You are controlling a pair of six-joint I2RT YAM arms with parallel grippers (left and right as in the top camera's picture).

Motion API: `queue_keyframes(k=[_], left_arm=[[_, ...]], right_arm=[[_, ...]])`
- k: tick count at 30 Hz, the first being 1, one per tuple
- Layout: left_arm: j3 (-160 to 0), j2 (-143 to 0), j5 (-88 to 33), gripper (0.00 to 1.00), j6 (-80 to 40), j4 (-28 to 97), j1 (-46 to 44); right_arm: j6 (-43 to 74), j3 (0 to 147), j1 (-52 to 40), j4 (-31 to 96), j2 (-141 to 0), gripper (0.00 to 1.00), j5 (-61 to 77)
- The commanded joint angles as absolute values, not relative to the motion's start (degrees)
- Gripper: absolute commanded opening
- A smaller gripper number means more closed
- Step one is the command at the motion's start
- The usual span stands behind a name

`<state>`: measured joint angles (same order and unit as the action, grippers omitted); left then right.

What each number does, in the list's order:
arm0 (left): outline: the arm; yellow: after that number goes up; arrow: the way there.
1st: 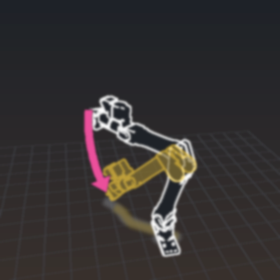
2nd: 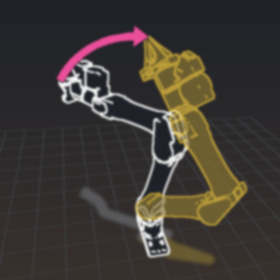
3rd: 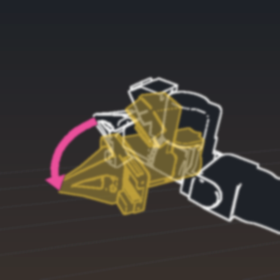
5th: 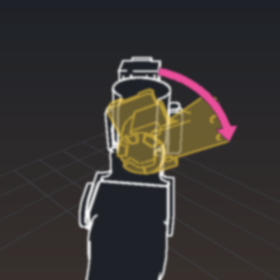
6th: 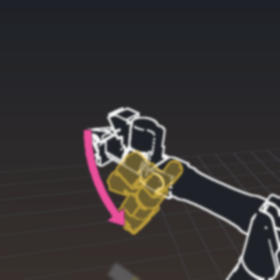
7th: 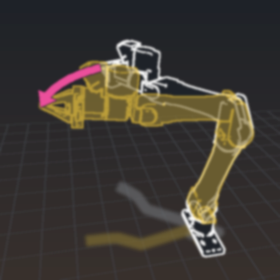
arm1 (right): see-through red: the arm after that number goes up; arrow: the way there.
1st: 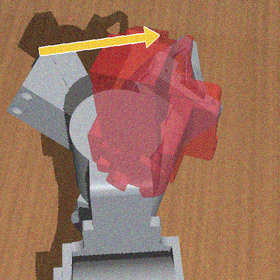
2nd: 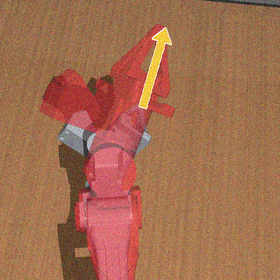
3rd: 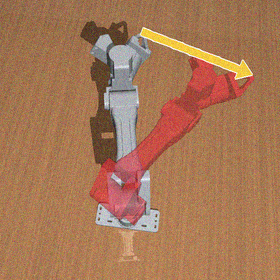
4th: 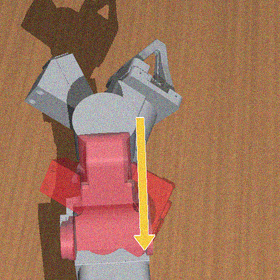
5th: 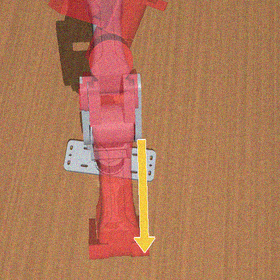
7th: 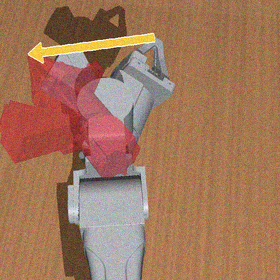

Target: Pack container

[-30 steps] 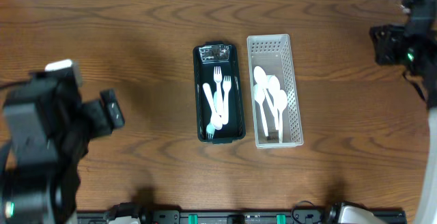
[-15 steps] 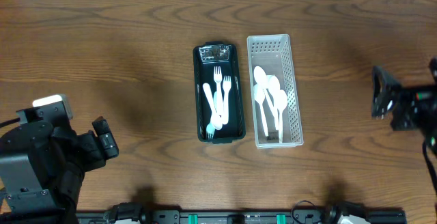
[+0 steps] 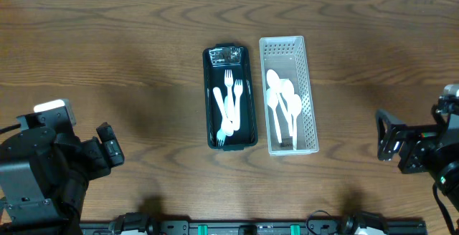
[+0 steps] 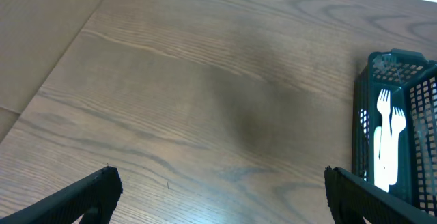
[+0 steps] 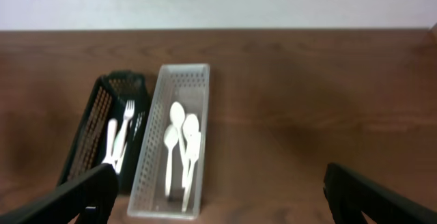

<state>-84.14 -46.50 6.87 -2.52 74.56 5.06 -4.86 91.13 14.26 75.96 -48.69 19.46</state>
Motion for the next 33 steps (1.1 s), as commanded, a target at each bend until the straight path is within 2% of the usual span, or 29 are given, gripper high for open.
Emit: queue_keyframes(k=[1, 11, 16, 21, 26, 33], left_arm=[[-84.4, -46.5, 7.8, 0.98, -1.5, 74.6, 5.1], [-84.4, -46.5, 7.8, 0.98, -1.5, 74.6, 5.1], [-84.4, -46.5, 7.8, 0.98, -1.5, 74.6, 5.1], [-84.4, -46.5, 7.8, 0.98, -1.5, 74.6, 5.1], [-84.4, -46.5, 7.8, 0.98, -1.5, 74.6, 5.1], [-84.4, -46.5, 7.8, 0.98, -1.5, 74.6, 5.1]], right_arm=[[-5.2, 91.3, 14.0, 77.7, -48.7, 0.99, 19.3], [-5.3, 91.2, 13.9, 80.0, -48.1, 0.99, 19.2], [-5.7, 87.0, 11.2, 72.4, -41.9, 0.99, 11.6], [-5.9, 73.0, 6.6, 58.3, -30.1, 0.99, 9.9], [-5.9, 55.5, 2.5, 50.9, -19.4, 0.99, 10.4], [-3.1, 31.9, 2.1, 41.2, -10.7, 0.99, 10.1]])
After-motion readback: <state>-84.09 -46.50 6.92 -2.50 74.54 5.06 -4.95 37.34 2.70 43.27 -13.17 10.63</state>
